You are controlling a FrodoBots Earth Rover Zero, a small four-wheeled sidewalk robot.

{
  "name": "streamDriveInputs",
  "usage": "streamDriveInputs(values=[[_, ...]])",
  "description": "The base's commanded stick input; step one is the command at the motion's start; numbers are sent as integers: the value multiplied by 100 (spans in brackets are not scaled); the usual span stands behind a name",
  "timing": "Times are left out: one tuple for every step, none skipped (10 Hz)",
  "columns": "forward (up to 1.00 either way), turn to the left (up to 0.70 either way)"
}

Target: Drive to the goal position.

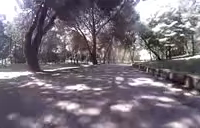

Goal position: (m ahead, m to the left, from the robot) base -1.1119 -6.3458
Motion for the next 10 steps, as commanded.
streamDriveInputs(values=[[85, 0], [85, 0], [85, 0], [85, 0], [85, 0], [85, 0], [85, 0], [85, 0], [85, 0], [85, 0]])
